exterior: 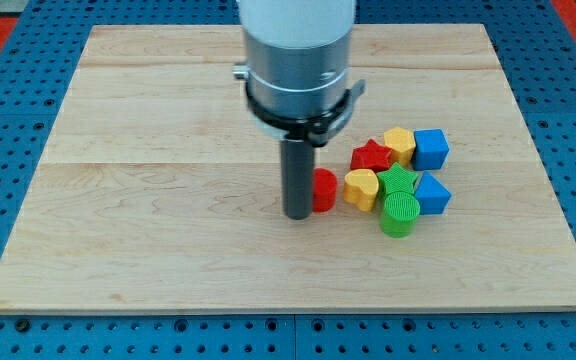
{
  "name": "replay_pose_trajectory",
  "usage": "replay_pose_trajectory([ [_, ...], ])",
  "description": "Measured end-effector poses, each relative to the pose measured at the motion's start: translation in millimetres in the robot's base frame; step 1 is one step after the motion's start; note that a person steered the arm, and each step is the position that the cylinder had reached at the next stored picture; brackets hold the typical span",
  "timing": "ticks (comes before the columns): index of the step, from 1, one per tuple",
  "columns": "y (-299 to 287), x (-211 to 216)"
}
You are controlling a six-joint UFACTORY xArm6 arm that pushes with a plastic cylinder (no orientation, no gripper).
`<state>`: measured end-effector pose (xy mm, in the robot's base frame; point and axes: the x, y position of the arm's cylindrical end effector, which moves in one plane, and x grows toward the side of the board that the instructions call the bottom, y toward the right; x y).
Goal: Push the red circle closer to the red star
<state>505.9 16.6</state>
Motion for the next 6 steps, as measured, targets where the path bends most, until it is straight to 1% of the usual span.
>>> replay_pose_trajectory([
  [1,17,-2],
  [2,39,6],
  [3,39,6],
  [4,23,10],
  [5,3,-3],
  [6,-1,-17],
])
